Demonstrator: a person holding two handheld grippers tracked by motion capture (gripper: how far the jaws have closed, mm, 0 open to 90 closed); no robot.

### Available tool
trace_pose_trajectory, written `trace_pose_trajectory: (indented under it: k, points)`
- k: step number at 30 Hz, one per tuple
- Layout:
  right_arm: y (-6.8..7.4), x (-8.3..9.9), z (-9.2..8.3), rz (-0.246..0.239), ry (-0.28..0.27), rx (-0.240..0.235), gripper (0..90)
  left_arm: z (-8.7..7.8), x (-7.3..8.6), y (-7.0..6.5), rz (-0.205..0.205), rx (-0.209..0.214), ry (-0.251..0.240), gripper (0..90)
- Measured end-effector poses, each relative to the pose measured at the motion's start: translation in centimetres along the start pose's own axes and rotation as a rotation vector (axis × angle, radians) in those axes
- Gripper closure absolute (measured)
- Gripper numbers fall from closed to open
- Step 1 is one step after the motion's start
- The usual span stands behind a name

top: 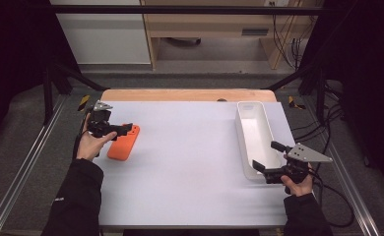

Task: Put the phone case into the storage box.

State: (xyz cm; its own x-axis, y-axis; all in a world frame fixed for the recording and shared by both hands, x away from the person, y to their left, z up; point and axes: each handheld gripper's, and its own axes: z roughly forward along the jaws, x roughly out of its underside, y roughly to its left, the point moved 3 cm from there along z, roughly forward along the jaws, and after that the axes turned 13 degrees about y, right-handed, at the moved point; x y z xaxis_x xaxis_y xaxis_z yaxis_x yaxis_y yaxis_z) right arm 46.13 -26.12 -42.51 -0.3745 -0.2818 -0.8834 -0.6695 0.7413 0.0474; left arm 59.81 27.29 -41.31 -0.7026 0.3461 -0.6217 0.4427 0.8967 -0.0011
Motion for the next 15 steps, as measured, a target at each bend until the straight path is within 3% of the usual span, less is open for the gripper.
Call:
trace_pose_trajectory:
  k: [15]
  points:
    - [0.0, 0.0, 0.1, -0.001, 0.002, 0.000, 0.3, 2.0, 0.8, -0.2, -0.009, 0.011, 0.037, 0.0]
